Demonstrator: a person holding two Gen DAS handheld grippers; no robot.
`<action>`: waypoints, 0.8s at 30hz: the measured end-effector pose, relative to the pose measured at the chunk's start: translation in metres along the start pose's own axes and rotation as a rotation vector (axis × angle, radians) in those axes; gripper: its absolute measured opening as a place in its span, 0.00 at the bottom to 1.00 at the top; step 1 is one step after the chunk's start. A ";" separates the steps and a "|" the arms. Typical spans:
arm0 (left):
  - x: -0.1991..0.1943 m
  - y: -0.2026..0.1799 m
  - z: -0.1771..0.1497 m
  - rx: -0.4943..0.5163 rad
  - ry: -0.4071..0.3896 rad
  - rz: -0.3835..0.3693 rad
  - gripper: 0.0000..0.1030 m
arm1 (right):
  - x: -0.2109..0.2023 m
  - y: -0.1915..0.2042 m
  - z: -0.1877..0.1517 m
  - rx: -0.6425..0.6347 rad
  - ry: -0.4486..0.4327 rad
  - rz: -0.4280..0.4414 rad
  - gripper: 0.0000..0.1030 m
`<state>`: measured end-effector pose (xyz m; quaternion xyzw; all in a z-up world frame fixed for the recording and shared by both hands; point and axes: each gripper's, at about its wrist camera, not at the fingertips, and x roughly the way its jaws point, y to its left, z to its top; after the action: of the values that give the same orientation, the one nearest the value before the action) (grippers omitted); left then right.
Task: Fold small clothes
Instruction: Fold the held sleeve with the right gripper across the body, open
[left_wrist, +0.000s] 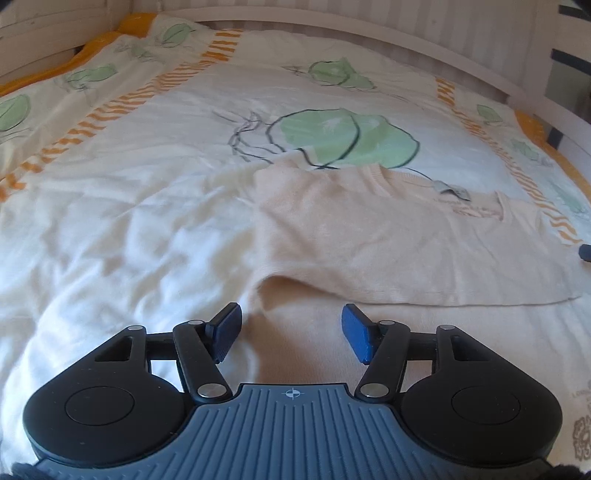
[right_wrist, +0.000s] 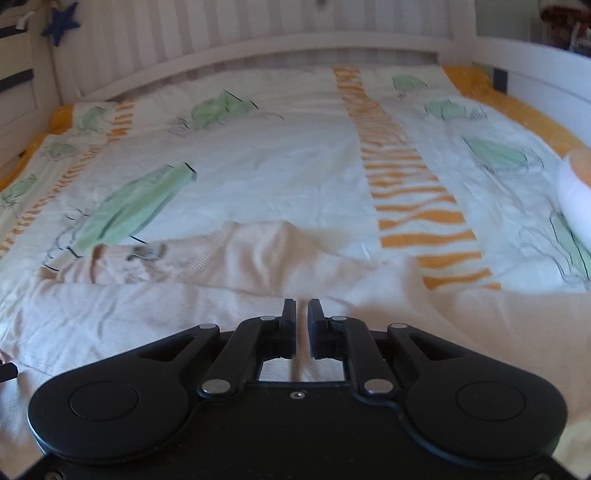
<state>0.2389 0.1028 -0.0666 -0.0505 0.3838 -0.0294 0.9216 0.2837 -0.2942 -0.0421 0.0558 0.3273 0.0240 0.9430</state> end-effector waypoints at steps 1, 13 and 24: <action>-0.004 0.005 0.002 -0.028 -0.014 -0.004 0.57 | 0.000 0.005 -0.001 -0.011 -0.010 0.027 0.23; 0.023 0.025 0.070 -0.022 -0.024 -0.046 0.58 | 0.030 0.042 -0.050 -0.074 -0.025 0.120 0.52; 0.082 0.028 0.087 0.009 0.081 -0.039 0.58 | 0.031 0.049 -0.055 -0.107 -0.055 0.099 0.56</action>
<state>0.3589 0.1296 -0.0670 -0.0526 0.4195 -0.0513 0.9048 0.2738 -0.2385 -0.0983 0.0220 0.2962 0.0863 0.9510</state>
